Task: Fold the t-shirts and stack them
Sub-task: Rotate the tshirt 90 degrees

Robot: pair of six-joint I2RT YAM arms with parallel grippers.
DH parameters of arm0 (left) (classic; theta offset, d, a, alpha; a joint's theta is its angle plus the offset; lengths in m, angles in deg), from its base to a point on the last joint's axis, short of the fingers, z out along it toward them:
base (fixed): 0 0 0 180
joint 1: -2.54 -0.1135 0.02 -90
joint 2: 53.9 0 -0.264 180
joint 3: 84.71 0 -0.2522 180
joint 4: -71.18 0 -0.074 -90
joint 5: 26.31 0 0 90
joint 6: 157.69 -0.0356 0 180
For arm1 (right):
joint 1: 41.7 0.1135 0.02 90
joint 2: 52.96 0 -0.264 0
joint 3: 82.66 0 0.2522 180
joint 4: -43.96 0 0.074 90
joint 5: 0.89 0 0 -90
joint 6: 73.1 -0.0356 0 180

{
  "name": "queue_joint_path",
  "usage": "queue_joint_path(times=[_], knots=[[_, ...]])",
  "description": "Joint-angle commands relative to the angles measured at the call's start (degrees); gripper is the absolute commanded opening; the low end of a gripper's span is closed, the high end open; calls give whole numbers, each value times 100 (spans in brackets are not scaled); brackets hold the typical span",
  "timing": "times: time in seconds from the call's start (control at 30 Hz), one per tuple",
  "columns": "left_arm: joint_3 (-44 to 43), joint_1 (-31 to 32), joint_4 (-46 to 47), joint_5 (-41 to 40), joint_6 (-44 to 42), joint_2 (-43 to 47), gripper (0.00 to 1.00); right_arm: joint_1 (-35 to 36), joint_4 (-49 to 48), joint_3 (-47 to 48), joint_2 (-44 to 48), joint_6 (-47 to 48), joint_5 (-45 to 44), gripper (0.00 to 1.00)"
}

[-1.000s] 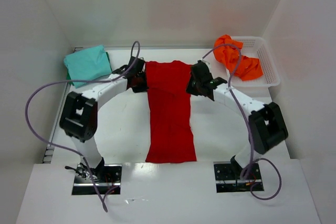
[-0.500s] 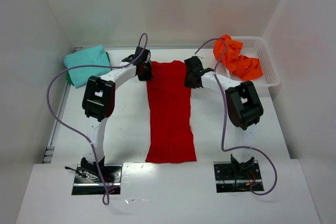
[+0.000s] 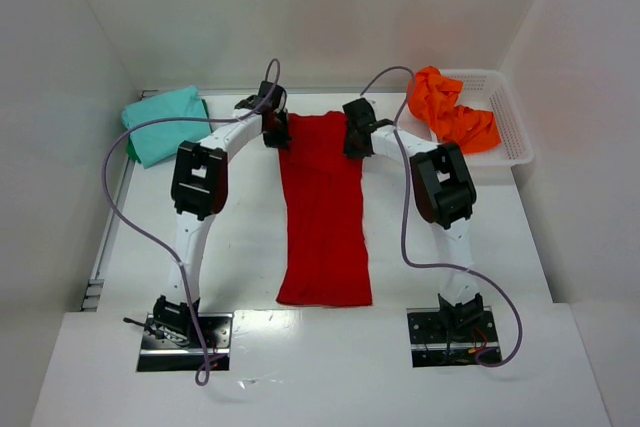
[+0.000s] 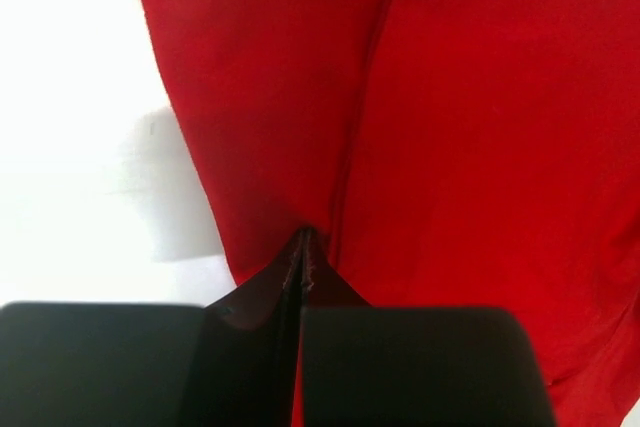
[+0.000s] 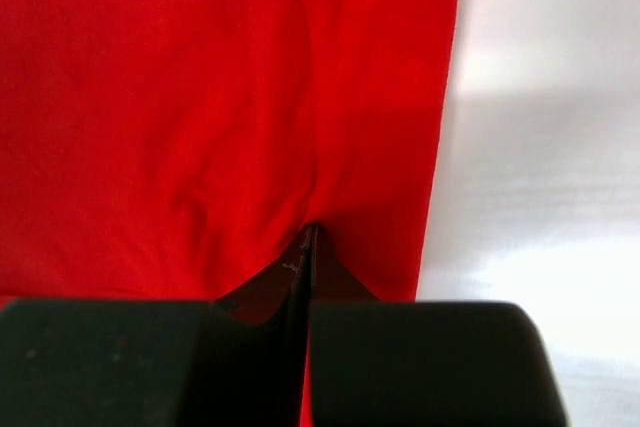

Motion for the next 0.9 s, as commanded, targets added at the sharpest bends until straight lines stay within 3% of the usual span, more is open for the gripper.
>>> queue_joint_path(times=[0.0, 0.37, 0.5, 0.57, 0.6, 0.63, 0.7, 0.73, 0.8, 0.83, 0.87], knots=[[-584, -43, -392, 77, -250, -576, 0, -205, 174, 434, -286, 108, 24, 0], [-2957, -43, -1490, -28, -504, -1527, 0, -435, 412, 1305, -673, 336, 16, 0], [-2575, -43, -1403, -221, -558, -713, 14, -435, 166, 1034, 106, 459, 16, 2], [-2065, -43, -1044, -283, -619, -194, 24, -435, -10, 893, 495, 521, 16, 11], [-1749, -43, -877, -283, -619, 436, 37, -435, -10, 771, 897, 573, 94, 20], [-980, -43, -675, -283, -672, 790, 43, -435, -62, 700, 1110, 626, 147, 24], [-246, -43, -182, -283, -672, 1754, 56, -435, -63, 385, 1505, 627, 279, 35], [79, 9, -7, -231, -672, 2039, 64, -435, -63, 243, 1925, 627, 358, 55], [949, 97, 47, -230, -672, 2732, 73, -435, -63, -395, 2340, 574, 507, 71], [1248, 219, 48, -152, -602, 2927, 77, -435, -63, -661, 2769, 408, 560, 85], [1547, 273, 48, -21, -532, 3095, 83, -435, -63, -1255, 2982, 320, 639, 89]])
